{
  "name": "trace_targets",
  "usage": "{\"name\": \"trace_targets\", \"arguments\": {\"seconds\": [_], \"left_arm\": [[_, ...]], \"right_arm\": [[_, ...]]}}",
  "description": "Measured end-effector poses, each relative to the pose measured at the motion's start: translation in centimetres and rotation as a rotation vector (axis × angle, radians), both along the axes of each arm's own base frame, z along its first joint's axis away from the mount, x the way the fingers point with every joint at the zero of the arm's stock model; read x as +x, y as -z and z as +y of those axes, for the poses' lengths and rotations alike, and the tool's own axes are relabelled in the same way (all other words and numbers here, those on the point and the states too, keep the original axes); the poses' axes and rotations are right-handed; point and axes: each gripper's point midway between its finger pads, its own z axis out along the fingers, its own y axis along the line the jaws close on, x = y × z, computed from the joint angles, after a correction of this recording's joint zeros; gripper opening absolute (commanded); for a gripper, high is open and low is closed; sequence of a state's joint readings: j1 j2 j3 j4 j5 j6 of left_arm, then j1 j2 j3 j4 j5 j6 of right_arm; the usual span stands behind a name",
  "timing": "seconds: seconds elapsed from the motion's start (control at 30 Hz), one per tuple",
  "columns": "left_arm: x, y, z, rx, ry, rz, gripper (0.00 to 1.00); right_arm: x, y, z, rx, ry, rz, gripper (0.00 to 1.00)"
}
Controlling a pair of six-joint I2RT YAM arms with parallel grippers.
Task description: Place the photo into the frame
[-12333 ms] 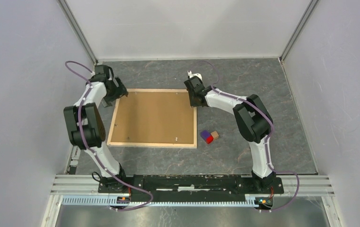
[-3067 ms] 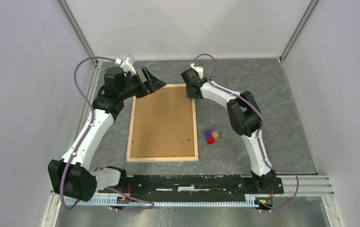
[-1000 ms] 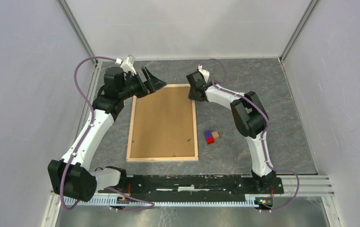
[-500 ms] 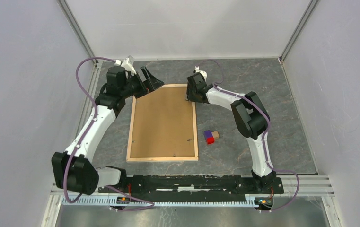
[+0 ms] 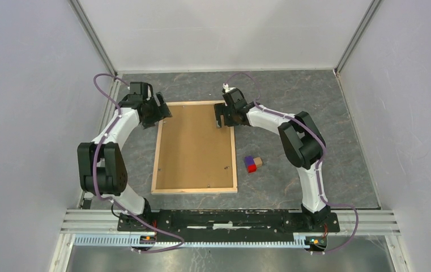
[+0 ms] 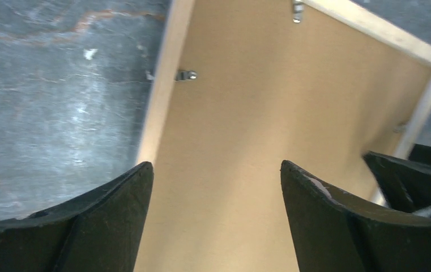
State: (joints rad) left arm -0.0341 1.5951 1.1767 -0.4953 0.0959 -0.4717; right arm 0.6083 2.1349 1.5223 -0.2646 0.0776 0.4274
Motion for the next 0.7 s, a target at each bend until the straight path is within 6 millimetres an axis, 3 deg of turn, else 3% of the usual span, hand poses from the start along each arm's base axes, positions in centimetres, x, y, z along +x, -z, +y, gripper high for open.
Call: {"name": "trace_targets", "arguments": {"seconds": [0.23,0.57,0.7], "left_arm": [[0.3,2.2,2.1,0.116,-0.005,0.084,0.6],[0.1,7.3,2.3,0.13,0.007,0.235,0.57],[0.1,7.4,2.6,0.142,0.005,0.246,0.51]], "right_arm": [[-0.7,0.0,-0.3,0.004,-0.022,0.029,0.86],[-1.1,-0.3,-1.5,0.038,0.028,0.071,0.75],[-1.1,-0.6,-1.7,0.052,0.048,0.076,0.68]]}}
